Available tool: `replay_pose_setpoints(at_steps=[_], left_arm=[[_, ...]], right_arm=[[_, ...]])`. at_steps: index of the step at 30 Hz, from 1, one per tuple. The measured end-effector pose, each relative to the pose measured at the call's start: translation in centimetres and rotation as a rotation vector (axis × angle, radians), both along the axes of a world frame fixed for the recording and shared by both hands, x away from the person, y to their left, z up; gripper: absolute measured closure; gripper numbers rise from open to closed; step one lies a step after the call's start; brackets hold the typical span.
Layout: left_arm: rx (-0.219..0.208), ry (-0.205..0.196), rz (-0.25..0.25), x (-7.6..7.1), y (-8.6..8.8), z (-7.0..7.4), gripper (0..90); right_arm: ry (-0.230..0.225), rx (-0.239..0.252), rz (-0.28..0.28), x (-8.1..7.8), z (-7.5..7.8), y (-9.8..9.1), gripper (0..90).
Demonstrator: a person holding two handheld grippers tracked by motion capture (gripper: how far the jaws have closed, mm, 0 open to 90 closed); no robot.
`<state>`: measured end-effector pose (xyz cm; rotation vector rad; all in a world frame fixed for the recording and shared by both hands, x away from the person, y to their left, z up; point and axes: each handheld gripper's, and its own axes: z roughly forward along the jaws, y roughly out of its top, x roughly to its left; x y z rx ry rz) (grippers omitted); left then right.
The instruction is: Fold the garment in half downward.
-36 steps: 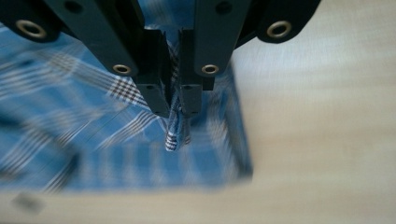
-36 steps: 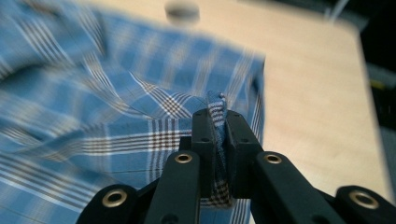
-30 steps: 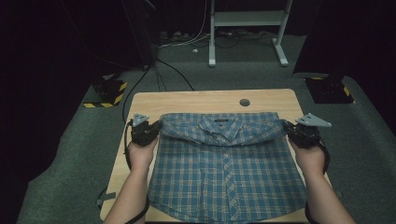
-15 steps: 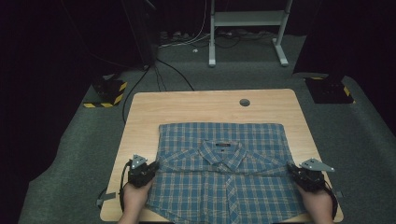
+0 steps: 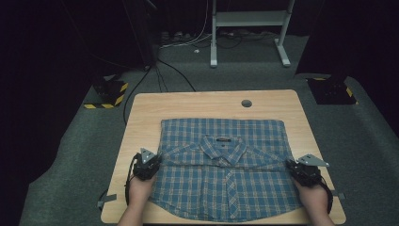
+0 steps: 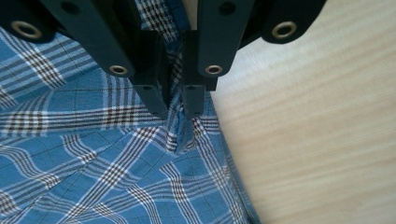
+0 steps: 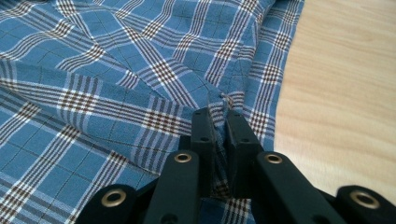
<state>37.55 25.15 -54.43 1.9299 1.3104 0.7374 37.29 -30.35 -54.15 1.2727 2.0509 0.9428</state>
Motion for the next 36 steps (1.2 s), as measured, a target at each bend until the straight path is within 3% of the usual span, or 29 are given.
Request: replay_pose_setpoints(at_steps=[6,12,17,20,21,23,25,28,29,30,36], left_arm=[[0.015,0.004,0.016,1.5,0.1,0.1,81.8],[-0.011,0.018,0.038,2.1,0.1,0.6,84.0],[-0.099,-0.055,0.044,1.2,0.6,2.8,84.6],[-0.145,-0.105,0.023,0.2,0.5,4.7,84.6],[-0.171,-0.119,0.015,-0.2,0.5,5.3,84.5],[-0.2,-0.134,0.0,-1.2,0.5,5.9,84.4],[-0.231,-0.112,-0.01,-2.0,0.6,5.5,84.3],[-0.211,-0.06,-0.004,-2.9,0.5,3.8,84.1],[-0.196,-0.037,-0.003,-3.2,0.5,3.1,84.1],[-0.184,-0.022,-0.004,-3.4,0.5,2.5,83.9],[-0.09,0.018,-0.017,-4.0,-0.2,1.0,83.1]], right_arm=[[-0.018,-0.019,0.001,1.3,-0.1,0.5,83.3],[-0.019,-0.033,-0.005,1.8,0.1,0.9,83.7],[-0.064,-0.003,0.001,1.5,1.8,0.7,83.9],[-0.121,0.014,0.024,1.1,4.0,0.6,83.7],[-0.165,0.018,0.045,0.5,5.7,0.7,83.7],[-0.18,0.019,0.05,0.2,6.2,0.7,83.7],[-0.205,0.023,0.062,-0.9,7.0,0.7,83.7],[-0.174,0.025,0.068,-2.2,6.2,0.2,83.7],[-0.157,0.024,0.065,-2.6,5.5,0.0,83.7],[-0.112,0.031,0.052,-3.5,3.9,-0.7,83.7],[-0.043,0.019,0.028,-4.5,1.3,-1.3,83.3]])
